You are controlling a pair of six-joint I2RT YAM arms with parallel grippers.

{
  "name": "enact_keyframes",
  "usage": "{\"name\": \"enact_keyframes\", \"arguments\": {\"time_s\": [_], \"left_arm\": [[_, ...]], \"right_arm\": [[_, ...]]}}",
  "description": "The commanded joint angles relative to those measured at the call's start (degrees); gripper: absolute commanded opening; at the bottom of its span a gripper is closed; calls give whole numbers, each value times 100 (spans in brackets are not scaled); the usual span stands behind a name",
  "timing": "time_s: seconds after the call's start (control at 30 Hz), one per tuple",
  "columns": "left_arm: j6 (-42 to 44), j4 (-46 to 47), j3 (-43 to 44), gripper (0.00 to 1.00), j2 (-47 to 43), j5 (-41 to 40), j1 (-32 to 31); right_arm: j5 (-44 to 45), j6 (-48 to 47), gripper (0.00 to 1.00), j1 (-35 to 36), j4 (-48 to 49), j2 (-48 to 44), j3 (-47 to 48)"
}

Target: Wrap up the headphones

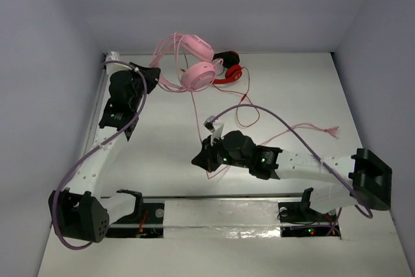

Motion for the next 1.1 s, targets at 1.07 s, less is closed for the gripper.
{"name": "enact_keyframes", "arguments": {"time_s": [1.07], "left_arm": [[4768,-3057,912,0,297,258,-2469]], "right_arm": [[3883,-1909,0,667,-5758,86,3919]]}}
